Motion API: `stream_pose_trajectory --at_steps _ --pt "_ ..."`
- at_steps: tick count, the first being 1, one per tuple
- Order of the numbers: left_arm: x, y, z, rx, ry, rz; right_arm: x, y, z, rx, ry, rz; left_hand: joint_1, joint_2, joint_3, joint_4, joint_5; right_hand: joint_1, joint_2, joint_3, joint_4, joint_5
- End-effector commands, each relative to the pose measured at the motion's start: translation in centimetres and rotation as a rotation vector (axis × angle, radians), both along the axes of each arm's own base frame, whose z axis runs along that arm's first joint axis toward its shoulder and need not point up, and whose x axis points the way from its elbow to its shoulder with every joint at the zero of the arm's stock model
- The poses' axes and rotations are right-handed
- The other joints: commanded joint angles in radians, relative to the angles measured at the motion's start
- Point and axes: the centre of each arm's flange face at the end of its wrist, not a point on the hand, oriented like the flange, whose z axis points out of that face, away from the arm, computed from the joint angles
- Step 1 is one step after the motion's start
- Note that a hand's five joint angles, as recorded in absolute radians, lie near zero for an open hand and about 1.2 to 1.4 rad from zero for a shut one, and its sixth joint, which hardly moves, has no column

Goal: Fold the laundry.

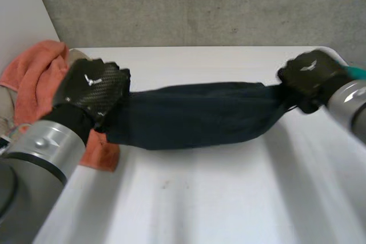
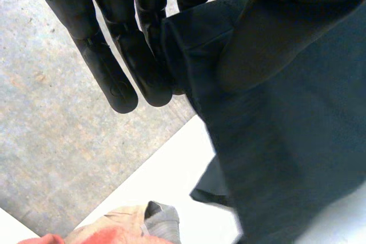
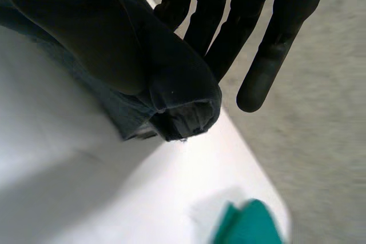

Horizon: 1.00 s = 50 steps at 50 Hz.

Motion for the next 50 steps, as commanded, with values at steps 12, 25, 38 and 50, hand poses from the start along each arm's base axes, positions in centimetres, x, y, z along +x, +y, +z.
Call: stream_pose_trajectory --at_steps 12,25,38,50 --pt "-4.2 -9.1 -4.1 0.113 -0.068 -0.006 0.4 -5.2 -2.9 0.024 0.055 -0.026 0.268 0.2 0.204 0.199 0.21 0.273 0.226 0.219 0.199 0.27" --pt "-6.7 -18.4 10.2 -0.699 0.307 0.084 2.7 -13.4 9.1 -0.899 -0.275 -0.104 0.268 0.2 0.204 0.199 0.21 0.273 0.226 0.219 0.199 0.27" --pt "-5.9 -16.2 6.4 -0.544 0.285 0.063 4.3 -13.2 5.4 -0.715 -0.313 -0.017 0.268 0.2 0.204 0.199 0.21 0.273 0.226 0.219 0.199 0.27" --pt "-5.8 -12.1 -7.8 -0.155 0.064 0.004 4.5 -11.7 -9.2 -0.2 -0.147 0.029 0.268 0.2 0.204 0.199 0.21 0.273 0.226 0.219 0.199 0.27"
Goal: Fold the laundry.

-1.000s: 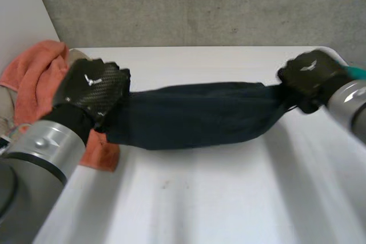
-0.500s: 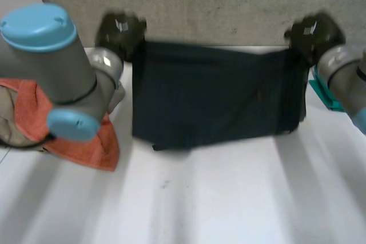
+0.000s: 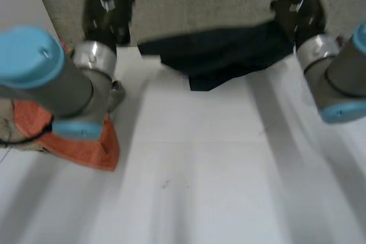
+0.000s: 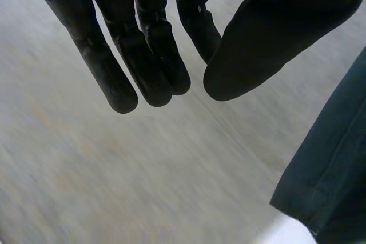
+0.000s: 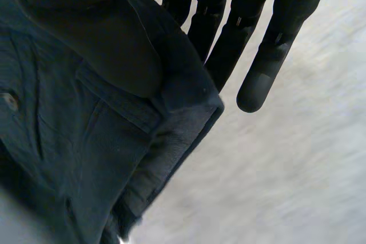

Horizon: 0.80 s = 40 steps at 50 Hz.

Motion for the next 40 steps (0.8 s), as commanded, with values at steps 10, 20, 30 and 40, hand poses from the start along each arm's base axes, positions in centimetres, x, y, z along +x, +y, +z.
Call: stream_pose_trajectory --at_steps 10,20,30,40 --pt "-0.9 4.6 -10.6 0.278 -0.158 -0.078 -0.4 3.8 -5.1 0.241 0.095 0.029 -0.728 -0.777 -0.772 -0.78 -0.774 0.255 0.224 0.205 0.196 0.226" --pt "-1.4 4.6 -12.0 0.355 -0.065 -0.108 1.9 10.4 2.6 0.113 0.055 0.155 -0.731 -0.78 -0.775 -0.783 -0.777 0.255 0.224 0.205 0.196 0.226" --pt "-2.3 3.4 -15.3 0.421 -0.063 -0.094 2.7 16.3 7.5 0.028 0.026 0.251 -0.745 -0.795 -0.789 -0.797 -0.791 0.255 0.224 0.205 0.196 0.226" --pt "-1.2 1.7 -15.9 0.413 -0.038 -0.003 1.7 17.8 7.5 0.046 0.034 0.248 0.246 0.197 0.203 0.195 0.201 0.255 0.224 0.205 0.196 0.226"
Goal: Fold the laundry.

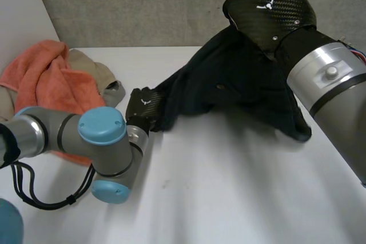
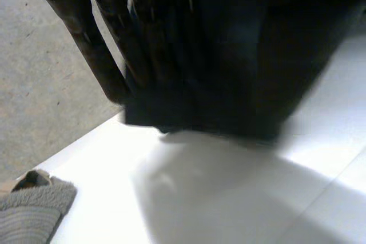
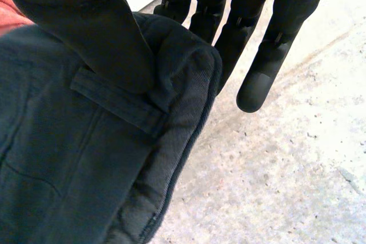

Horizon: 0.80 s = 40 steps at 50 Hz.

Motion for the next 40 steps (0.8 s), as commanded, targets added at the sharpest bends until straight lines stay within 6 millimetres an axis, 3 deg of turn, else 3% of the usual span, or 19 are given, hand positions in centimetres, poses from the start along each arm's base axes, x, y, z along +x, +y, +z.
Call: stream_pose_trajectory --at_steps 1,5,11,15,20,21,25,27,29,31,32,34,35,40 --pt "1.7 -1.8 0.4 -0.021 0.014 0.094 -0.6 0.2 -1.1 0.039 0.022 -0.014 0.642 0.607 0.646 0.63 0.633 0.255 0.22 0.205 0.196 0.221" --pt "2.8 -2.7 0.5 -0.013 0.022 0.123 -0.7 0.4 -1.7 0.057 0.034 -0.015 0.642 0.607 0.646 0.63 0.633 0.255 0.22 0.205 0.196 0.221" --pt "2.8 -2.1 0.8 0.027 0.065 0.099 -0.9 0.7 -1.1 0.038 0.033 -0.016 0.642 0.607 0.646 0.63 0.633 0.255 0.22 0.205 0.196 0.221" --pt "3.9 -1.1 4.3 0.027 0.076 0.109 -1.6 0.3 -0.7 0.043 0.037 -0.038 0.642 0.607 0.646 0.63 0.633 0.255 0.22 0.205 0.196 0.221" --pt "7.3 0.4 12.2 -0.061 0.126 0.154 -3.2 -1.0 -0.7 0.097 0.066 -0.096 0.642 0.607 0.646 0.63 0.633 0.255 0.22 0.205 0.196 0.221" --pt "7.7 1.6 14.9 -0.105 0.149 0.135 -3.5 -1.1 -0.3 0.111 0.07 -0.105 0.642 0.607 0.646 0.63 0.633 0.255 0.22 0.205 0.196 0.221" --pt "8.3 4.3 19.1 -0.177 0.191 0.059 -3.8 -0.7 0.4 0.142 0.082 -0.109 0.642 0.607 0.646 0.63 0.633 0.255 0.22 0.205 0.196 0.221" --pt "8.3 5.2 19.5 -0.178 0.195 0.019 -3.9 -0.6 0.4 0.156 0.086 -0.107 0.642 0.607 0.646 0.63 0.633 0.255 0.22 0.205 0.196 0.221" --pt "8.0 6.2 18.4 -0.127 0.184 -0.042 -3.9 -0.5 0.2 0.162 0.087 -0.105 0.558 0.523 0.562 0.546 0.549 0.255 0.22 0.205 0.196 0.221" --pt "7.8 6.5 17.2 -0.079 0.176 -0.065 -3.8 -0.4 0.0 0.173 0.088 -0.103 -0.059 -0.094 -0.055 -0.072 -0.069 0.255 0.22 0.205 0.196 0.221" --pt "7.5 6.7 15.4 -0.016 0.162 -0.076 -3.8 -0.3 -0.2 0.178 0.089 -0.101 -0.251 -0.286 -0.247 -0.264 -0.26 0.255 0.22 0.205 0.196 0.221" --pt "7.1 6.6 13.0 0.06 0.137 -0.078 -3.8 -0.2 -0.4 0.186 0.092 -0.096 -0.256 -0.291 -0.252 -0.268 -0.265 0.255 0.22 0.205 0.196 0.221" --pt "6.4 6.5 10.0 0.148 0.113 -0.077 -3.7 -0.1 -0.8 0.198 0.096 -0.095 -0.268 -0.302 -0.263 -0.28 -0.277 0.255 0.22 0.205 0.196 0.221" --pt "5.3 6.6 5.8 0.274 0.089 -0.065 -3.6 0.0 -1.2 0.21 0.103 -0.088 -0.256 -0.291 -0.252 -0.268 -0.265 0.255 0.22 0.205 0.196 0.221"
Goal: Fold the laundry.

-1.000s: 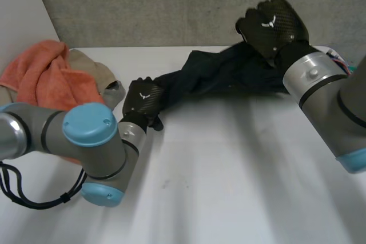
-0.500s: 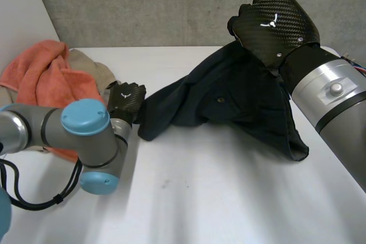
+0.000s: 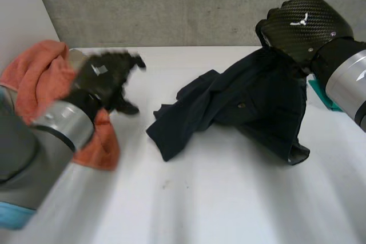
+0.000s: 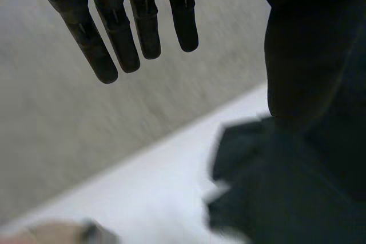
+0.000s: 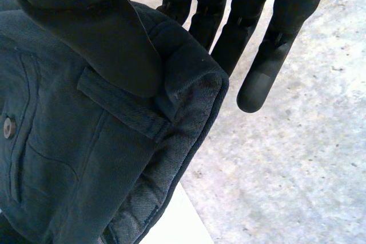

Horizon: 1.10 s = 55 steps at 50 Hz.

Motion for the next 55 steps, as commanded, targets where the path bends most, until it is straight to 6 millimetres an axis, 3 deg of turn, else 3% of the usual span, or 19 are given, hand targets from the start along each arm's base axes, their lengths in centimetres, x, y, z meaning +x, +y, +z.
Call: stream_pose_trajectory --at_steps 1,13,20,24,28,31,35,36,39,42,45,46,49,52,55 --pt "-1.8 0.0 -7.9 0.225 -0.066 -0.004 0.2 0.1 -0.8 0.021 0.009 0.004 0.045 0.033 0.029 0.043 0.044 0.255 0.22 0.205 0.196 0.221" --pt "-4.2 -3.5 -10.4 0.168 -0.025 -0.006 0.1 0.2 -1.3 0.035 0.014 0.0 0.06 0.048 0.044 0.057 0.059 0.255 0.22 0.205 0.196 0.221" --pt "-6.1 -3.9 -12.7 0.183 -0.041 -0.043 -0.1 0.1 -1.7 0.049 0.02 -0.011 0.109 0.098 0.093 0.107 0.108 0.255 0.22 0.205 0.196 0.221" --pt "-7.0 -3.6 -13.6 0.191 -0.047 -0.065 -0.3 -0.1 -1.9 0.054 0.022 -0.017 0.335 0.323 0.319 0.333 0.334 0.255 0.22 0.205 0.196 0.221" --pt "-7.2 -3.9 -13.1 0.172 -0.039 -0.06 -0.3 0.0 -2.1 0.06 0.026 -0.019 0.941 0.93 0.925 0.939 0.94 0.255 0.22 0.205 0.196 0.221" --pt "-6.9 -4.3 -12.7 0.162 -0.037 -0.04 -0.4 0.0 -2.2 0.06 0.028 -0.02 0.943 0.931 0.927 0.941 0.942 0.255 0.22 0.205 0.196 0.221" --pt "-5.3 -5.1 -8.0 0.074 -0.005 0.055 -0.4 0.0 -2.0 0.055 0.03 -0.025 0.943 0.931 0.927 0.941 0.942 0.255 0.22 0.205 0.196 0.221" --pt "-4.0 -5.2 -5.8 0.047 0.007 0.099 -0.5 -0.1 -1.8 0.05 0.033 -0.025 0.943 0.931 0.927 0.941 0.942 0.255 0.22 0.205 0.196 0.221" --pt "-2.1 -4.9 -2.7 0.016 0.02 0.138 -0.9 -0.4 -1.6 0.052 0.043 -0.04 0.943 0.931 0.927 0.941 0.942 0.255 0.22 0.205 0.196 0.221" --pt "0.2 -2.6 3.5 -0.073 0.031 0.146 -2.0 -1.2 -0.9 0.047 0.059 -0.085 0.943 0.931 0.927 0.941 0.942 0.255 0.22 0.205 0.196 0.221" --pt "1.2 -0.6 6.8 -0.135 0.017 0.125 -3.0 -1.7 0.5 0.038 0.075 -0.121 0.943 0.931 0.927 0.941 0.942 0.255 0.22 0.205 0.196 0.221" --pt "1.8 0.9 8.9 -0.183 0.003 0.108 -3.2 -1.8 0.8 0.039 0.076 -0.127 0.943 0.931 0.927 0.941 0.942 0.255 0.22 0.205 0.196 0.221" --pt "3.0 3.1 12.2 -0.273 -0.019 0.089 -3.8 -1.9 1.8 0.049 0.083 -0.145 0.943 0.931 0.927 0.941 0.942 0.255 0.22 0.205 0.196 0.221" --pt "3.8 4.2 14.0 -0.313 -0.032 0.088 -4.2 -1.6 2.2 0.077 0.105 -0.16 0.943 0.931 0.927 0.941 0.942 0.255 0.22 0.205 0.196 0.221" --pt "4.0 4.3 13.7 -0.28 -0.058 0.084 -4.5 -1.8 1.2 0.135 0.163 -0.162 0.943 0.931 0.927 0.941 0.942 0.255 0.22 0.205 0.196 0.221"
